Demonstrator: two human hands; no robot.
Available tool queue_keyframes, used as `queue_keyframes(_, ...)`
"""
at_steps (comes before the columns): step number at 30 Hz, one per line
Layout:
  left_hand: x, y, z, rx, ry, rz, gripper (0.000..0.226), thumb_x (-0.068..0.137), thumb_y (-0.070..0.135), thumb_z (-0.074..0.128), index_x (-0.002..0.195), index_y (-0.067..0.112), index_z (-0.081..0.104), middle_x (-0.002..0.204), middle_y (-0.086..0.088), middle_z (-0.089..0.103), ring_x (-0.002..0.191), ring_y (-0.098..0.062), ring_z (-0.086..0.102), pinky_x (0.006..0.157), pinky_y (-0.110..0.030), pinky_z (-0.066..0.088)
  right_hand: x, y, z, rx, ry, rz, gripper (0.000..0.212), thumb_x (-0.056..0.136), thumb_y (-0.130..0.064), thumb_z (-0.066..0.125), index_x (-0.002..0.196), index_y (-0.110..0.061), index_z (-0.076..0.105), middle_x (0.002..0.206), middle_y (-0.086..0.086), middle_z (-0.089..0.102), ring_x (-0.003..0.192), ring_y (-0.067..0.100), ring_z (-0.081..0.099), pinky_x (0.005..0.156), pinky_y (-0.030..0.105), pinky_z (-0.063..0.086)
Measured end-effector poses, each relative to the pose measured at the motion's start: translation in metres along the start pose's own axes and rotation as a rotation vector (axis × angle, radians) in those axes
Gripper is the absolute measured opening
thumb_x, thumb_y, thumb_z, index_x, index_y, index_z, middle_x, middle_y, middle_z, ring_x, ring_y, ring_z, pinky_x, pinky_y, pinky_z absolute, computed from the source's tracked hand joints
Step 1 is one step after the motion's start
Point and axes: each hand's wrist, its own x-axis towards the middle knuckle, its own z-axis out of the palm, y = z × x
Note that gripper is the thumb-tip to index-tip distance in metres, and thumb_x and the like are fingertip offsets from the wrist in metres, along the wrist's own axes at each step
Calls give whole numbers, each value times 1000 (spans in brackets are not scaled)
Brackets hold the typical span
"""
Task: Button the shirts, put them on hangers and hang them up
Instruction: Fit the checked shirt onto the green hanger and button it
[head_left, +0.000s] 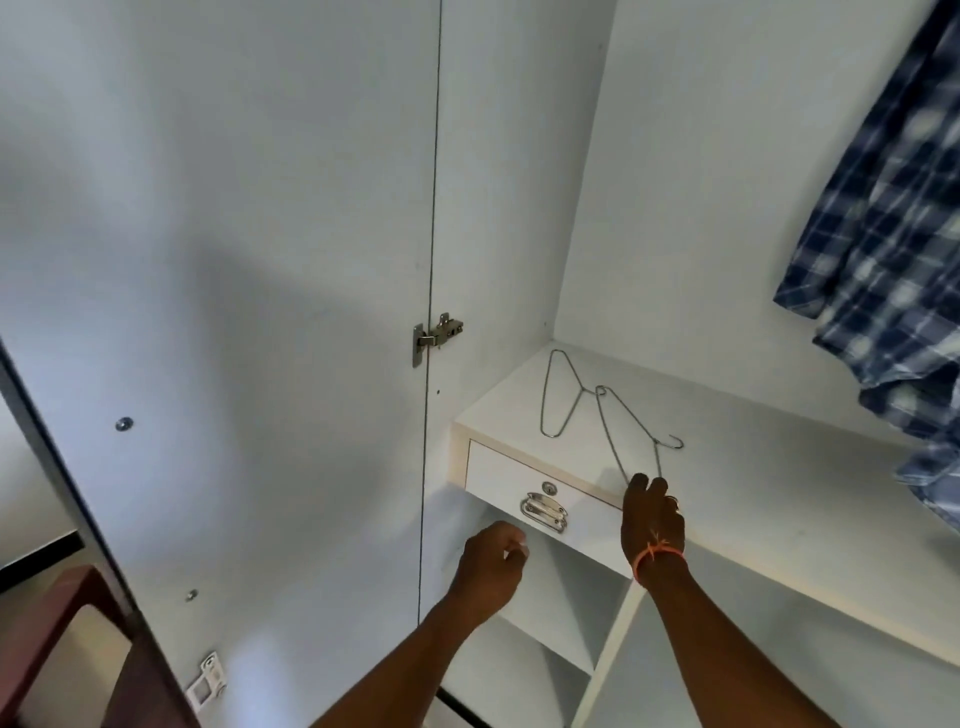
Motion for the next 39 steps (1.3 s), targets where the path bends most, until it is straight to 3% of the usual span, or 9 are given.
queue_keyframes(4,-7,32,13,-223,-107,-70,14,98,17,49,100,13,63,103,-2,64,84,-17,65,66,-18,50,-16,18,-23,-2,-37,-38,23,99,-13,41,112,-13,59,111,6,66,101,23,67,83,30,52)
queue_keyframes(12,38,106,59,-595,-303,-397,46,97,56,45,111,14,56,105,-7,66,92,-23,67,71,-34,59,-46,6,-74,208,-107,-17,22,97,-18,47,107,-13,66,110,10,67,102,29,67,80,33,52)
queue_keyframes(17,65,127,63,-754,-183,-450,11,95,-4,53,89,4,59,83,-16,69,70,-23,67,57,-26,56,-61,1,-72,527,-79,-209,19,97,-13,51,97,-13,70,92,5,71,83,19,69,66,25,51)
queue_keyframes(22,49,102,53,-840,-14,-412,20,98,3,46,113,3,59,96,-20,70,69,-31,72,60,-34,59,-46,21,-34,1176,293,-12,17,85,-13,73,101,-14,68,94,2,66,80,13,62,72,40,58)
queue_keyframes(24,32,90,43,-789,8,-356,21,98,6,49,115,8,61,99,-18,72,73,-34,73,60,-34,58,-40,23,-23,1497,110,308,36,88,-33,73,115,-16,59,100,6,64,82,19,64,71,49,60)
queue_keyframes(26,13,78,35,-702,53,-299,22,99,8,48,114,12,63,94,-15,72,73,-37,72,62,-35,59,-31,15,-16,1859,-327,521,51,90,-50,65,123,-13,55,106,11,64,92,27,67,78,52,60)
queue_keyframes(29,-24,58,24,-610,71,-264,26,102,10,42,121,12,59,92,-13,70,68,-33,71,66,-38,61,-33,-10,-15,2225,-742,618,42,97,-52,48,101,-12,57,96,15,70,86,28,71,79,43,57)
queue_keyframes(33,-84,24,-1,-606,104,-255,26,104,15,43,122,14,61,95,-9,70,77,-31,71,72,-37,58,-69,-59,-11,2385,-913,655,38,106,-40,34,78,-19,49,48,-5,52,33,6,39,40,13,34)
queue_keyframes(39,-186,-18,-57,-542,185,-234,24,102,15,50,123,7,60,106,-10,70,85,-22,72,68,-26,49,-162,-125,-29,2358,-1041,347,35,104,-40,40,83,-16,55,45,-7,36,33,5,27,36,16,25)
